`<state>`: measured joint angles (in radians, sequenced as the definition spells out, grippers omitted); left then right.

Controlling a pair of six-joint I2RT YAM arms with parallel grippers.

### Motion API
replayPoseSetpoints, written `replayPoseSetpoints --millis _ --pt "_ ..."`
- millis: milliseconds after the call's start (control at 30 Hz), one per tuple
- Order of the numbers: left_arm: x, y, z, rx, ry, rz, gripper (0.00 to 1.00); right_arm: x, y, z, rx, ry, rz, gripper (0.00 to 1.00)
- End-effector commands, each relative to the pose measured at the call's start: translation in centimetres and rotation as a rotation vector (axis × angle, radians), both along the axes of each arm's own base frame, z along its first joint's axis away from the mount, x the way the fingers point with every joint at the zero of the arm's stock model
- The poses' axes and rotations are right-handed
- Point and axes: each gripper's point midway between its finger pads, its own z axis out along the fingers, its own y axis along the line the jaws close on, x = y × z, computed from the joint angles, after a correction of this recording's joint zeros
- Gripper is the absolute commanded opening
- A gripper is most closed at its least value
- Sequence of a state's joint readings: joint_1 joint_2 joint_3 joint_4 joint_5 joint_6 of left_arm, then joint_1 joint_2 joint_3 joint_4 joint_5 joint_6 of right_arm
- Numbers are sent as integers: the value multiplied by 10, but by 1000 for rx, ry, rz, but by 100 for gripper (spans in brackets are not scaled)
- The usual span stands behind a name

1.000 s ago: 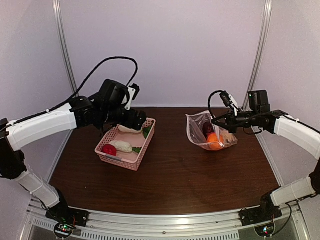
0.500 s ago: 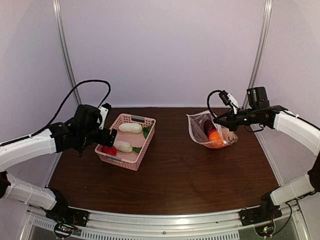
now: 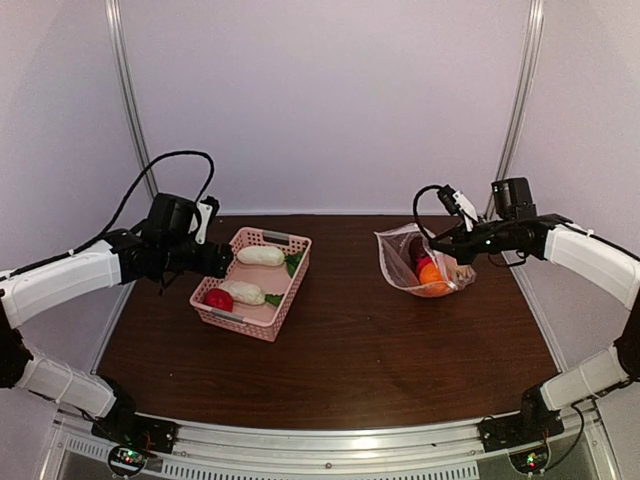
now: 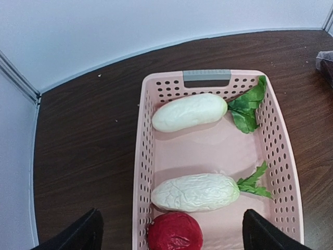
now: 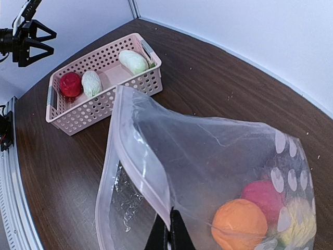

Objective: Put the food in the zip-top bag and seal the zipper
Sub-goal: Pick up the fake fruit from the bin.

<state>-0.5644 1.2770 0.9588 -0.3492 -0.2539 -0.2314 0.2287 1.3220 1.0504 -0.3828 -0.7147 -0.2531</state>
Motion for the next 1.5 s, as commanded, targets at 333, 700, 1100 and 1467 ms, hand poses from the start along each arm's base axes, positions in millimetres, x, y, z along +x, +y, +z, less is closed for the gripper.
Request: replayPoseSetpoints --millis 333,700,1100,1467 --pt "4 7 -72 153 228 43 93 -12 -18 7 -32 -141 -34 0" --pt "-10 11 -97 235 348 9 93 -15 -4 -4 20 -57 45 0" --pt "-16 19 -136 330 478 47 90 -19 12 -15 77 -20 84 0" --pt "-13 8 -131 286 482 17 74 -19 8 -17 30 -40 81 0"
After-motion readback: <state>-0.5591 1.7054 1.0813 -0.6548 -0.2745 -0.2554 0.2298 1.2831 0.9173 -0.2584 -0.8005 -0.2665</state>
